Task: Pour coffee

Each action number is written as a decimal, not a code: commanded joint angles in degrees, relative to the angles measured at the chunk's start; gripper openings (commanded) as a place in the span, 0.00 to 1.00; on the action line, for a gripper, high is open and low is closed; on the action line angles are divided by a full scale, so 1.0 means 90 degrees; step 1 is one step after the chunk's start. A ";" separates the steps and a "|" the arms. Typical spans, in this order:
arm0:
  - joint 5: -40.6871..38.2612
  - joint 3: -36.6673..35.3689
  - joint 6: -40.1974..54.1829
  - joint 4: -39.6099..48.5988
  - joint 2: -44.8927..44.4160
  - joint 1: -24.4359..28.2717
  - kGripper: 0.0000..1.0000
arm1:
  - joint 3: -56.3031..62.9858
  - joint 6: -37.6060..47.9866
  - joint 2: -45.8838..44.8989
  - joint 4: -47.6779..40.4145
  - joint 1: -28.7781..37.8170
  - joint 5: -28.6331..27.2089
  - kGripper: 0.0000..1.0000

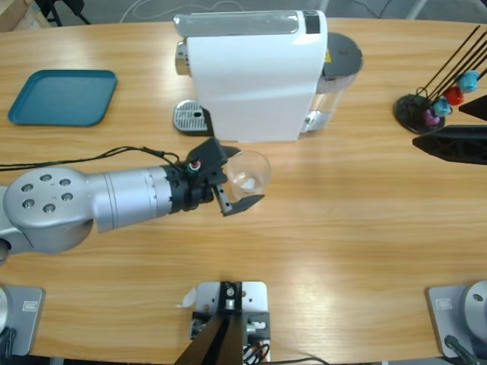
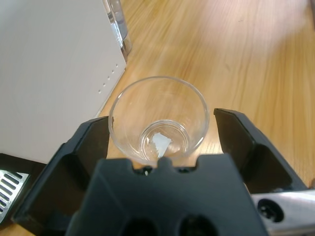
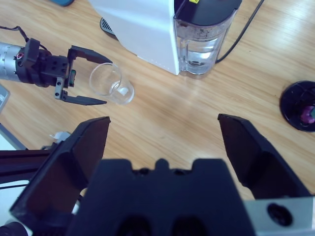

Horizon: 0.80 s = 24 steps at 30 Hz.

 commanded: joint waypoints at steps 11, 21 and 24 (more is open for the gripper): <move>-0.0132 -0.0303 -0.0162 0.0055 0.0567 0.0250 0.30 | 0.0307 0.0048 0.0102 -0.0189 -0.0071 0.0100 1.00; 0.0137 0.0343 0.0074 -0.0020 0.0202 0.0250 0.00 | 0.0287 0.0048 0.0041 -0.0197 -0.0071 0.0100 1.00; 0.0276 0.0597 0.0133 -0.0002 -0.0550 0.0403 0.00 | 0.0279 0.0048 0.0036 -0.0230 -0.0071 0.0071 1.00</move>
